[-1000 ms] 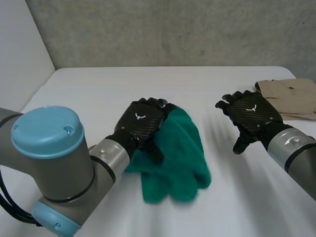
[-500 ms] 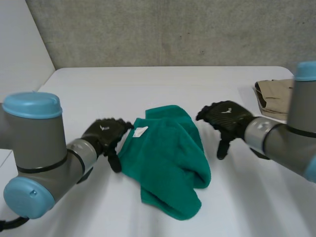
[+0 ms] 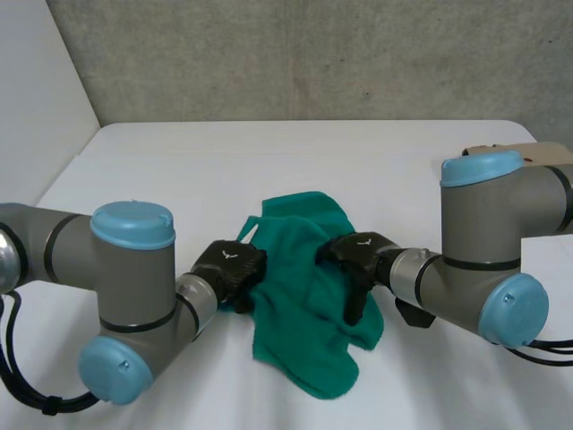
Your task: Fold the laundry.
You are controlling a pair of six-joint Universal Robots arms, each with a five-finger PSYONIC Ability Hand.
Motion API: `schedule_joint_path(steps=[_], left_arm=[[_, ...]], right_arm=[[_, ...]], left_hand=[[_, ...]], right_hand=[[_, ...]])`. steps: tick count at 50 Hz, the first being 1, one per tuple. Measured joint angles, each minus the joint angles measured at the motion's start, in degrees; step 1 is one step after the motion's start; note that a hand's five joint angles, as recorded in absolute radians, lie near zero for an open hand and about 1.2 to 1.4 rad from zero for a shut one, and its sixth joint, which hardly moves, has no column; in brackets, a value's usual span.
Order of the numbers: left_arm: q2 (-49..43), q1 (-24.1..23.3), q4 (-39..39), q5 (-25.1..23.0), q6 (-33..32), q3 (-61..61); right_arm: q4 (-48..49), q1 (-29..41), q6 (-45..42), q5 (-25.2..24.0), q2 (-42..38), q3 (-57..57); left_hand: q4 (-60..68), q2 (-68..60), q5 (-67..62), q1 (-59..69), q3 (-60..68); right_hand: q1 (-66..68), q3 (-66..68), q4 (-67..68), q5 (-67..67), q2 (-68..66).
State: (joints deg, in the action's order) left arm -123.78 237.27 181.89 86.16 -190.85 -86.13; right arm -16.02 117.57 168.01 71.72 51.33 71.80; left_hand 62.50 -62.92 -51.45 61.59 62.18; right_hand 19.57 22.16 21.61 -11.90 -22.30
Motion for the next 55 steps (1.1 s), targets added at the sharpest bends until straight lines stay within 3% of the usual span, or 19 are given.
schedule_joint_path(steps=[1,3,4,6,7,14,20,27,35,42,44,45,46,47,48,51,52,53,55], left_arm=[[-0.5,0.0,0.0,0.1,0.0,0.9],[-0.6,0.0,0.0,0.2,0.0,1.2],[-0.8,0.1,0.1,0.5,-0.1,2.7],[-0.7,0.2,0.2,1.2,-0.2,5.0],[-0.5,0.2,0.4,1.9,-0.5,6.8],[2.7,0.3,4.0,5.6,-3.5,15.8],[10.0,0.2,16.2,10.4,-8.2,19.8],[18.5,-0.7,23.1,13.2,-10.3,10.2],[24.1,-3.3,18.9,13.3,-10.3,-5.0],[26.6,-7.5,8.6,13.3,-9.7,-19.2],[26.6,-8.4,6.1,13.3,-9.4,-20.3],[26.6,-9.0,4.2,13.4,-9.1,-20.9],[26.7,-9.7,1.6,13.4,-8.7,-21.2],[26.7,-9.7,1.6,13.4,-8.7,-21.2],[26.7,-9.9,1.0,13.4,-8.6,-21.2],[27.8,-9.6,-2.4,13.5,-7.8,-19.6],[28.3,-9.1,-2.8,13.5,-7.7,-19.0],[28.8,-8.3,-3.1,13.4,-7.7,-18.2],[29.6,-6.3,-3.3,13.2,-7.6,-16.8]], right_arm=[[0.5,0.3,-0.2,0.0,0.0,0.0],[0.6,0.3,-0.2,0.0,-0.1,0.0],[0.8,0.4,-0.4,0.0,-0.2,-0.2],[1.8,0.6,-1.1,0.3,-0.4,-2.0],[2.3,0.6,-1.5,0.6,-0.4,-3.5],[6.4,0.6,-5.7,4.6,0.8,-14.3],[15.3,0.6,-11.7,8.4,5.6,-23.3],[24.4,0.8,-14.1,4.4,12.0,-20.3],[23.0,1.9,-13.8,-1.7,13.8,-10.8],[13.3,2.9,-14.5,-4.3,11.5,-4.4],[11.4,3.1,-15.0,-4.5,10.6,-4.2],[10.1,3.2,-15.6,-4.6,9.9,-4.1],[8.4,3.4,-16.6,-4.6,9.0,-4.0],[8.4,3.4,-16.6,-4.6,9.0,-4.0],[7.9,3.4,-17.0,-4.6,8.7,-4.0],[5.2,3.4,-19.4,-4.0,7.6,-3.6],[5.0,3.4,-19.6,-3.9,7.6,-3.5],[4.6,3.2,-20.0,-3.5,7.7,-3.1],[4.3,3.0,-20.2,-3.2,8.1,-2.2]], left_hand=[[3.9,-3.2,-3.0,0.8,3.7],[5.1,-4.6,-3.4,0.8,4.9],[5.9,-5.2,-3.4,0.8,5.7],[5.9,-5.3,-3.4,0.8,5.8],[6.0,-5.4,-3.4,0.8,5.8],[6.1,-5.4,-3.4,0.8,5.8],[6.1,-5.5,-3.4,0.8,5.8],[6.1,-5.5,-3.4,0.8,5.8],[6.2,-5.6,-3.4,0.8,6.1],[6.1,-5.5,-3.4,0.8,6.1],[-2.0,2.4,1.9,-3.8,-1.8],[-11.3,13.0,10.8,-13.5,-10.9],[-20.9,22.2,20.2,-23.5,-20.3],[-20.9,22.2,20.2,-23.5,-20.3],[-28.9,29.8,28.1,-31.0,-28.8],[-42.5,42.5,41.7,-41.8,-41.5],[-44.4,44.5,43.6,-43.2,-43.4],[-45.1,45.2,44.5,-43.5,-44.2],[-45.2,45.3,44.6,-43.5,-44.4]], right_hand=[[16.2,18.4,19.1,-18.2,-20.0],[20.4,24.1,24.8,-23.7,-25.8],[27.3,33.8,34.7,-33.4,-35.4],[29.0,36.3,37.3,-35.9,-37.0],[35.8,45.2,46.1,-44.2,-44.8],[36.7,45.6,46.4,-44.7,-44.8],[36.7,45.6,46.4,-44.7,-44.8],[36.7,45.6,46.4,-44.9,-44.8],[36.7,45.6,46.4,-45.1,-44.8],[36.7,45.6,46.4,-45.1,-44.8],[36.7,45.6,46.4,-45.1,-44.8],[36.7,45.5,46.2,-45.1,-44.8],[35.9,43.8,44.4,-43.8,-43.4],[35.9,43.8,44.4,-43.8,-43.4],[35.2,42.1,42.8,-42.4,-41.8],[8.5,15.5,16.2,-17.0,-13.8],[8.5,15.5,16.2,-17.0,-13.8],[-3.8,-1.2,-0.5,0.2,2.4],[-7.6,-8.3,-7.2,6.9,8.1]])
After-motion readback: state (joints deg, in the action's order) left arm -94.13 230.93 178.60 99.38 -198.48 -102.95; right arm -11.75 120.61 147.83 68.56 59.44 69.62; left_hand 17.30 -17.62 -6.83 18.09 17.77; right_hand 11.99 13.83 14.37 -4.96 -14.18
